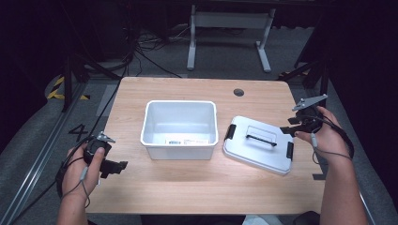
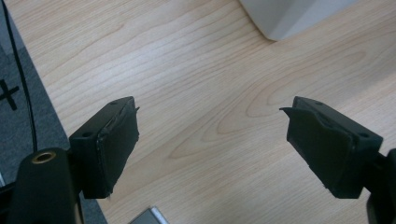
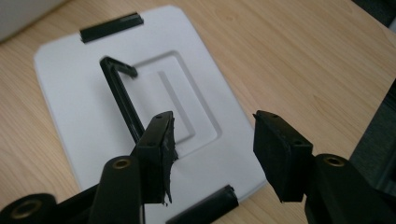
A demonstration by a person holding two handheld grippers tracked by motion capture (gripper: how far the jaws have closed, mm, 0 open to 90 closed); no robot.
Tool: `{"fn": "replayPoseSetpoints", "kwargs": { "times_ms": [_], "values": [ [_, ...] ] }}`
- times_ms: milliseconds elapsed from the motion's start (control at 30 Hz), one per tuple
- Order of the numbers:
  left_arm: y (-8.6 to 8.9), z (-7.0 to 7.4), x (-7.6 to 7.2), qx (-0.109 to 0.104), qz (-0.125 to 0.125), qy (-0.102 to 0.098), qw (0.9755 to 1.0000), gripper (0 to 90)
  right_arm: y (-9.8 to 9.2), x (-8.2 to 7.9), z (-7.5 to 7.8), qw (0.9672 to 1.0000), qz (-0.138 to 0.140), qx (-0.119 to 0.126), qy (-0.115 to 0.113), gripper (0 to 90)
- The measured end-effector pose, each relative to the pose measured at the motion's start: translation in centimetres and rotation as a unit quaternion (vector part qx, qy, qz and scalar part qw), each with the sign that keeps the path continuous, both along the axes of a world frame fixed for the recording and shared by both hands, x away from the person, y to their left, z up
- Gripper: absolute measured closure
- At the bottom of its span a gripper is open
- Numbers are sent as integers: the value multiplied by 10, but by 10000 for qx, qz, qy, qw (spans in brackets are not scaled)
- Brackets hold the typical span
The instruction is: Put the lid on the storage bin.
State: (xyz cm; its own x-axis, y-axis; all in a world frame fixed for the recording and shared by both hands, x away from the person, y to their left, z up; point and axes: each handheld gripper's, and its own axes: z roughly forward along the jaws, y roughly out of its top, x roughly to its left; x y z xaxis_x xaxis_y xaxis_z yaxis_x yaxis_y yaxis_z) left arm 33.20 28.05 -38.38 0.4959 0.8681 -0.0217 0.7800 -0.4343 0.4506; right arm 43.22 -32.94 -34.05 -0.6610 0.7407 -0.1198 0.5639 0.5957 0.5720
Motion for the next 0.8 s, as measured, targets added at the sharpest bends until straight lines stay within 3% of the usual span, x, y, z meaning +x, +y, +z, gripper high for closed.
{"fn": "replayPoseSetpoints", "kwargs": {
  "times_ms": [133, 200, 367, 533, 633, 733, 800],
  "values": [
    [-5, 3, -3, -16, -152, -24, 9999, 171, 2, -2, 1, 9994, 188, 186, -215, 497],
    [-7, 4, -3, -53, -232, -46, 9997, 170, 5, -2, 0, 9989, 316, 157, -316, 491],
    [-12, 5, -4, -4, -408, -62, 9991, 171, 16, -3, -4, 9982, 489, 133, -318, 469],
    [-15, 6, -5, -2, -484, -17, 9988, 170, 34, -3, -11, 9973, 705, 208, -38, 457],
    [-16, 5, -5, 8, -535, 30, 9986, 171, 42, -1, -16, 9962, 864, 122, 34, 439],
    [-19, 3, -3, 111, -552, 97, 9984, 173, 49, 2, -26, 9934, 1109, 157, 234, 441],
    [-21, 1, -3, 154, -603, 132, 9980, 179, 53, 3, -32, 9931, 1120, 111, 324, 439]
  ]
}}
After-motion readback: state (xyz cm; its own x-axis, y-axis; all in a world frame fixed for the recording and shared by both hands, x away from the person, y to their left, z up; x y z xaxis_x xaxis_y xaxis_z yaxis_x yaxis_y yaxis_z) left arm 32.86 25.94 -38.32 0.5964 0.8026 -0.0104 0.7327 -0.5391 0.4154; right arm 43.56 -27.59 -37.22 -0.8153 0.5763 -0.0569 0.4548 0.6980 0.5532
